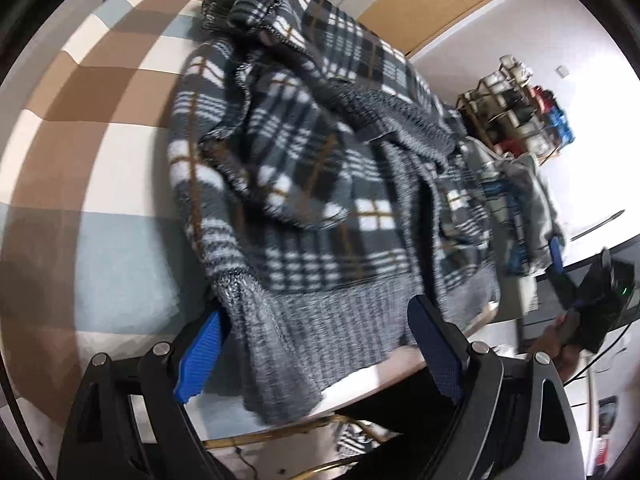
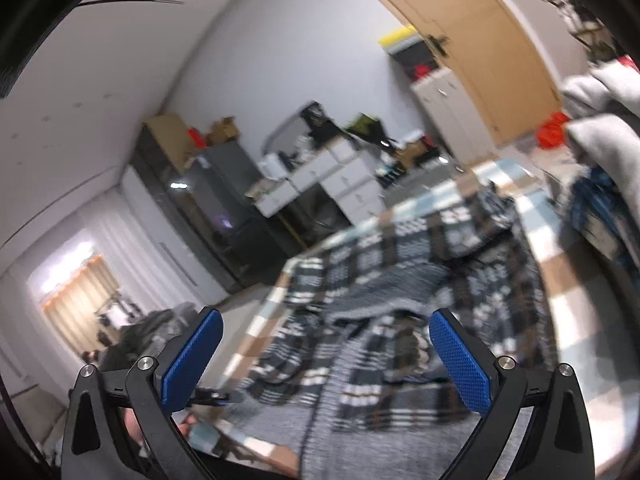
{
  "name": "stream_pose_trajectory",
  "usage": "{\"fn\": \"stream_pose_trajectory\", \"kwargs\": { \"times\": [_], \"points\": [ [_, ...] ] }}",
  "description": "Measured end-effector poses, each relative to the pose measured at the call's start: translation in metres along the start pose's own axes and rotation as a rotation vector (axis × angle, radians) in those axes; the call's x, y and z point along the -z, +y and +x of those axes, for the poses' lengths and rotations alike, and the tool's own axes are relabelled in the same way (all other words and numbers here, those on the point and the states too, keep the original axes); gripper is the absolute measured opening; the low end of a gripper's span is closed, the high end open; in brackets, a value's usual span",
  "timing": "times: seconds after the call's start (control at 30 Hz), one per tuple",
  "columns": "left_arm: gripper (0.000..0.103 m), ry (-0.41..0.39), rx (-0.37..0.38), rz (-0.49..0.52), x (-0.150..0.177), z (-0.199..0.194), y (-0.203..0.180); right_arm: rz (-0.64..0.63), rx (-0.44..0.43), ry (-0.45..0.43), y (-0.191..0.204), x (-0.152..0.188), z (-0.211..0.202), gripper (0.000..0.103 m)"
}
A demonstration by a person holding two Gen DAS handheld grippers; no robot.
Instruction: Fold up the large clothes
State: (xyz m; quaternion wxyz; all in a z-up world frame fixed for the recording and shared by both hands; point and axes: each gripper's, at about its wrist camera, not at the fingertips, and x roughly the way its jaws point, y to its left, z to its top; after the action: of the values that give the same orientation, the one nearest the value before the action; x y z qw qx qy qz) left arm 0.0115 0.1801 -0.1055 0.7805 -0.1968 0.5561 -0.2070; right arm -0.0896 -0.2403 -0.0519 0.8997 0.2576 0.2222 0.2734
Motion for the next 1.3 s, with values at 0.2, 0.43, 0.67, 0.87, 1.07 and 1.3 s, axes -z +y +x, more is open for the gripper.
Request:
{"fn": "stream_pose_trajectory", "kwargs": {
  "times": [0.2,0.43,0.67,0.87,1.07,1.3],
  "points": [
    [0.085,-0.034,-0.008,0.001,0.000,-0.013,0.014,0.089,0.146,0.233,-0.055,-0.005,0.010,0.103],
    [0.085,0.007,-0.002,-0.017,0.000,-0.007,0.020,0.150,0.249,0.441,-0.101,0.014,0.014,0.103],
    [0.085,0.011,-0.004,-0.006,0.001,-0.004,0.015,0.056,0.350,0.570,-0.098,0.023,0.032,0.103],
    [0.085,0.012,-0.001,-0.004,0.001,-0.004,0.013,-0.002,0.426,0.628,-0.095,0.033,0.055,0.103],
    [0.085,0.011,0.023,-0.024,0.001,-0.005,0.017,0.179,0.096,0.604,-0.092,0.030,0.055,0.103],
    [0.085,0.010,0.028,-0.030,0.002,-0.007,0.018,0.122,0.166,0.633,-0.094,0.038,0.059,0.103]
  ]
}}
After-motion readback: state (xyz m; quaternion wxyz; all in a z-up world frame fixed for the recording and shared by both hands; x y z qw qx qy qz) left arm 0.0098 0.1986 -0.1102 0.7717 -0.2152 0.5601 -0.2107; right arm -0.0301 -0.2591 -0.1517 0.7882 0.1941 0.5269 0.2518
